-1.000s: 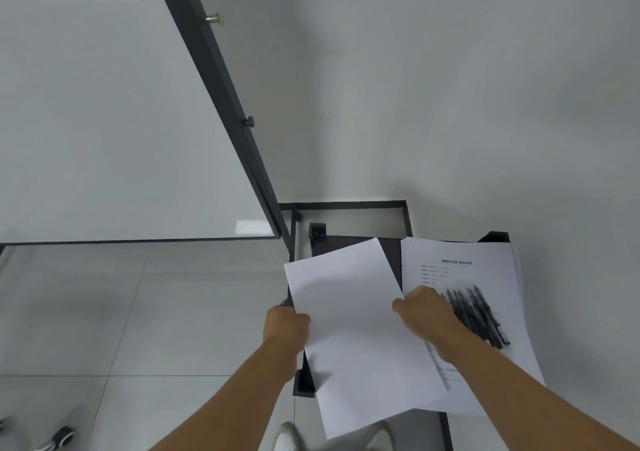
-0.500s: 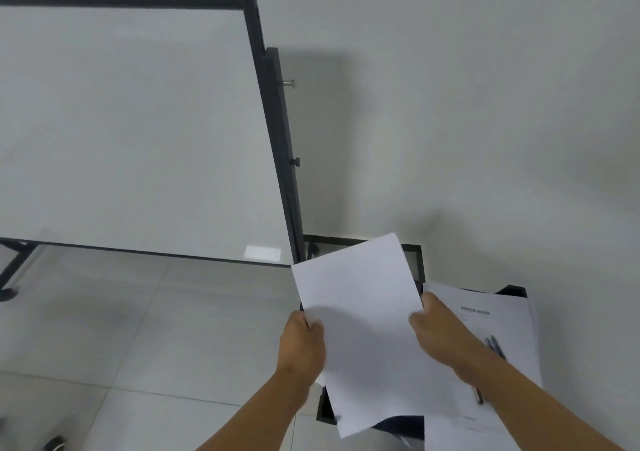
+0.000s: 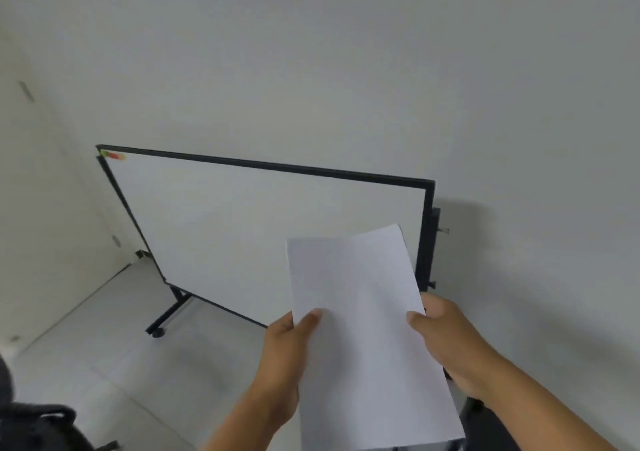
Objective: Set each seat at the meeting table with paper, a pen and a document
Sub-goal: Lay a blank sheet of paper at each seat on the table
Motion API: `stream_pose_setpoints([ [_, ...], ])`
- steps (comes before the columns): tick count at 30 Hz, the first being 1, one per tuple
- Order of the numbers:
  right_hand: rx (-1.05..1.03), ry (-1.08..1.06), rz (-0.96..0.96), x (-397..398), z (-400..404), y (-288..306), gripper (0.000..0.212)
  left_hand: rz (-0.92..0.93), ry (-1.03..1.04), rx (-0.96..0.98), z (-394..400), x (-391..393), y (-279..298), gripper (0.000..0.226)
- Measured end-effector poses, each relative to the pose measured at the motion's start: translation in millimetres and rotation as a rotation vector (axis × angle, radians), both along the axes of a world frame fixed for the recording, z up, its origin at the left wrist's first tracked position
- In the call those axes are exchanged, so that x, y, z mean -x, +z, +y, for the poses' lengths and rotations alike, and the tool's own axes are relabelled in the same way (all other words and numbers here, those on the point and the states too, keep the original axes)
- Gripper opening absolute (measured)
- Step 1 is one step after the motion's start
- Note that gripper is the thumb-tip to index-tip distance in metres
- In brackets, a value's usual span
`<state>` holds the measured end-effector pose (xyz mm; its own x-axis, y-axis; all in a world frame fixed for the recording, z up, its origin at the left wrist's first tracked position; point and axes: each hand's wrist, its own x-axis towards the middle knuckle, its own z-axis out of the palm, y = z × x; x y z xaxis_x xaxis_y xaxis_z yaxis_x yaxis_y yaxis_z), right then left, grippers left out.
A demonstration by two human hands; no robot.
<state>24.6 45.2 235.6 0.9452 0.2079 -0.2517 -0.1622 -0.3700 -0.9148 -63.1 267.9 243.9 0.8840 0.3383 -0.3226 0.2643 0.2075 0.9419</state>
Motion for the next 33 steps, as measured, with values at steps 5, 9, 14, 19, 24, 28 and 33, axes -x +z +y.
stream_pose_setpoints([
  [5,-0.091,0.191,-0.104,13.3,84.0,56.7,0.029,-0.058,0.228,-0.051,63.5,54.2,57.8,0.015],
  [9,-0.141,0.380,-0.167,28.2,140.3,88.1,0.025,-0.103,0.400,-0.129,103.7,101.3,91.7,0.020],
  [14,-0.178,0.567,-0.264,62.7,206.2,114.2,0.025,-0.137,0.594,-0.199,139.8,168.8,118.5,0.026],
  [19,-0.308,0.740,-0.339,115.0,256.7,134.4,0.019,-0.172,0.750,-0.203,166.8,233.9,128.0,0.026],
  [24,-0.380,0.861,-0.346,164.4,325.4,140.6,0.021,-0.172,0.899,-0.193,205.3,288.4,128.1,0.027],
  [28,-0.397,0.879,-0.385,191.5,401.2,140.3,0.020,-0.193,0.995,-0.204,255.5,317.2,129.3,0.027],
  [33,-0.411,0.907,-0.393,217.0,496.6,144.2,0.017,-0.243,1.043,-0.243,330.1,341.8,128.1,0.026],
])
